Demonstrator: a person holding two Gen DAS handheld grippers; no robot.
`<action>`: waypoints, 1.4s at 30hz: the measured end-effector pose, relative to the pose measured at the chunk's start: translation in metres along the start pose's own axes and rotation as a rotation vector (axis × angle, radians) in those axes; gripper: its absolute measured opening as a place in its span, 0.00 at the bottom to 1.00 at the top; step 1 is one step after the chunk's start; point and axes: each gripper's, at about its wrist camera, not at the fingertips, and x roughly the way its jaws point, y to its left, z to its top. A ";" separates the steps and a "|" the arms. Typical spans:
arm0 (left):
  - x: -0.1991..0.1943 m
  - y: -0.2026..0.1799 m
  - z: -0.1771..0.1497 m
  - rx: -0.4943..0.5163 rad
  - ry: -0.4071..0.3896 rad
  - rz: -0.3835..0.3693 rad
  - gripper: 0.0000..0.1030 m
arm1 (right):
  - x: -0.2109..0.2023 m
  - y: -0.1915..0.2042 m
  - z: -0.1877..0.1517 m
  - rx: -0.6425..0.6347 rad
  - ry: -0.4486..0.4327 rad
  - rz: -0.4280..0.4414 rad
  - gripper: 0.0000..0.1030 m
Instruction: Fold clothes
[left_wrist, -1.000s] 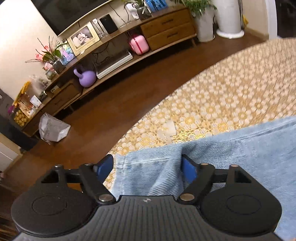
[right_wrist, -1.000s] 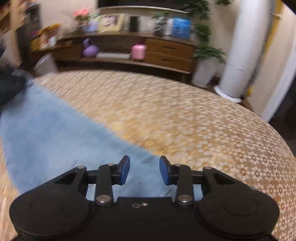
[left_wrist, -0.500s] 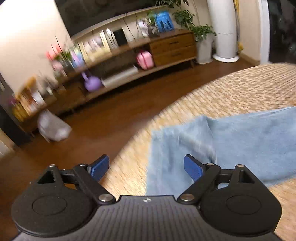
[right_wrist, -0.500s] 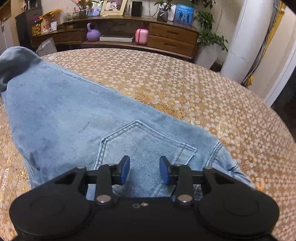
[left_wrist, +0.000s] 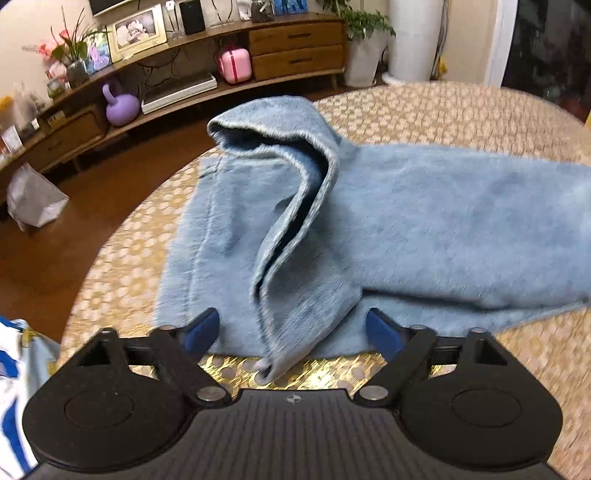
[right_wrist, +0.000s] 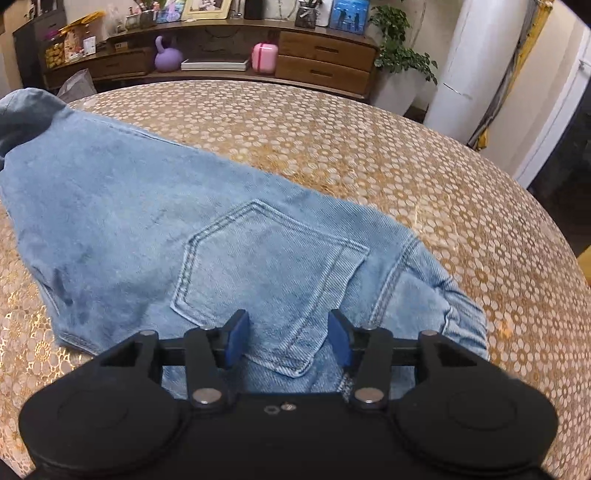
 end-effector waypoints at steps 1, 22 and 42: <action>0.001 0.002 0.001 -0.020 0.003 -0.022 0.49 | 0.002 -0.002 -0.001 0.010 0.001 0.006 1.00; 0.002 0.075 0.038 -0.293 0.050 -0.119 0.22 | -0.025 0.077 0.025 -0.271 -0.148 0.084 1.00; 0.015 0.084 0.040 -0.317 0.073 -0.143 0.22 | 0.051 0.249 0.097 -0.479 -0.099 0.247 1.00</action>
